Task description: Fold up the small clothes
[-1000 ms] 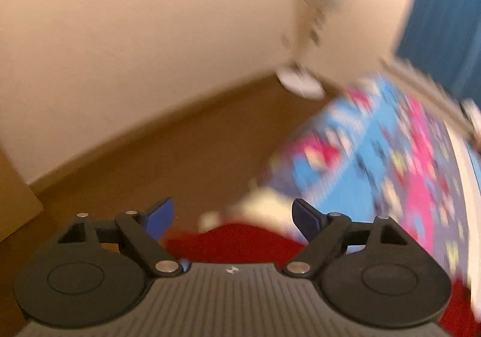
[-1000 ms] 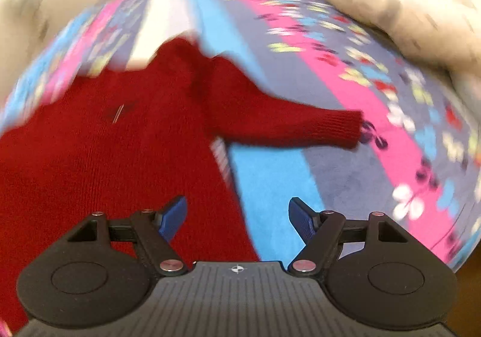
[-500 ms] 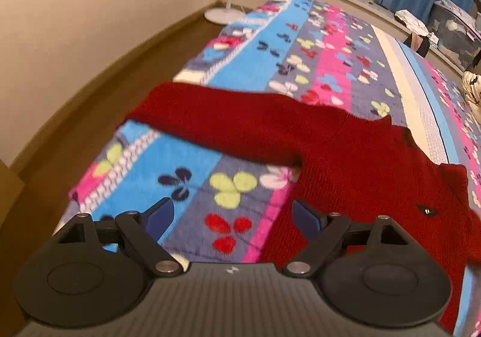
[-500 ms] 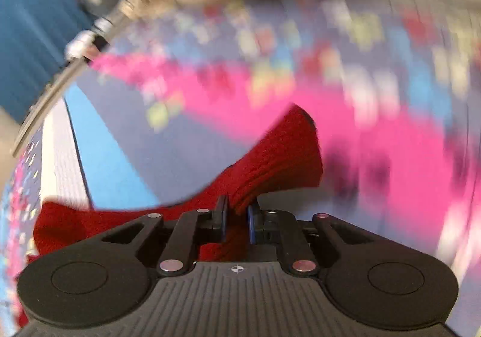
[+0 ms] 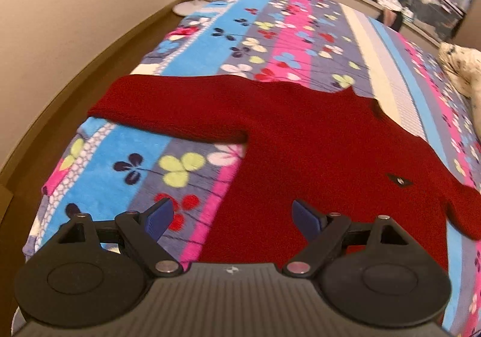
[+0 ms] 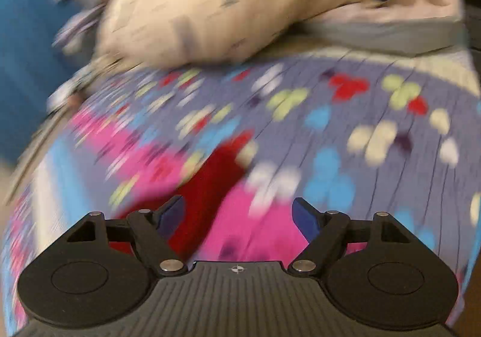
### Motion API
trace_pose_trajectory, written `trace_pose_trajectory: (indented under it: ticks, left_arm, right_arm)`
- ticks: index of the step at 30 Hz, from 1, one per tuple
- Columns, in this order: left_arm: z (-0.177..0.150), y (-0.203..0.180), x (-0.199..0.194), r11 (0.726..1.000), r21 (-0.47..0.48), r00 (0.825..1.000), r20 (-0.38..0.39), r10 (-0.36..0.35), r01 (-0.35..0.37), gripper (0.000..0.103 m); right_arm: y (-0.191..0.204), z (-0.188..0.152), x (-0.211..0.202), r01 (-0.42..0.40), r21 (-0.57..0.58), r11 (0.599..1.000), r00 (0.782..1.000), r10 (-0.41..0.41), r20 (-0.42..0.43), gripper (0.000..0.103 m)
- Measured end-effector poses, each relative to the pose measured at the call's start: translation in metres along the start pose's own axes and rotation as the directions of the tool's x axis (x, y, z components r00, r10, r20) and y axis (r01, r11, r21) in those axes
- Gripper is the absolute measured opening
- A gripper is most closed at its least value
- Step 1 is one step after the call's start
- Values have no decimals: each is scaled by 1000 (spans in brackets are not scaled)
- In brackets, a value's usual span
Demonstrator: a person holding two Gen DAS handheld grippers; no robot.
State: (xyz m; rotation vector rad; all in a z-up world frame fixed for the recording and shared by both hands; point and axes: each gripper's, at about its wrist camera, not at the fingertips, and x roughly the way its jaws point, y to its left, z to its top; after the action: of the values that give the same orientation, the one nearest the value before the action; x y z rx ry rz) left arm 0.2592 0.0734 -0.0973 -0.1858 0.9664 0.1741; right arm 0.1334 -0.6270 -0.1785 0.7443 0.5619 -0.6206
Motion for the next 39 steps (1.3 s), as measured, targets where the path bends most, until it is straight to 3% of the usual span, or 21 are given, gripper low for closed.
trace_pose_trajectory:
  ticks: [3,7,11,17,21,26,39]
  left_arm:
    - [-16,-13,-18,998,54,1000,11,-11,10,103]
    - [-49,-25,-50,988,144,997,46,-61,54,103]
    - [-81,-21,-79,976,176,990,38,-138,129,103]
    - [-114,-10,-101,980,164,993,-26,-113,116,103]
    - [-130,-7,-114,976,201,996,-11,-84,85,103]
    - [-141,-3,-123,978,176,994,-28,-107,111,103]
    - [-138,-8,-112,970,233,998,-34,-61,67,103]
  right_arm:
    - [34,-64,-60,-137,-139,981,989,127,-77,83]
    - [81,-136,-135,-258,-339,905,965,224,-137,85]
    - [113,-172,-195,-280,-465,840,960,255,-117,85]
    - [150,-220,-271,-270,-647,713,958,266,-106,89]
    - [154,-241,-291,-310,-661,684,948,278,-157,89]
    - [161,-262,-303,-313,-698,644,948,259,-186,89]
    - [177,-271,-296,-295,-715,634,955,217,-202,89]
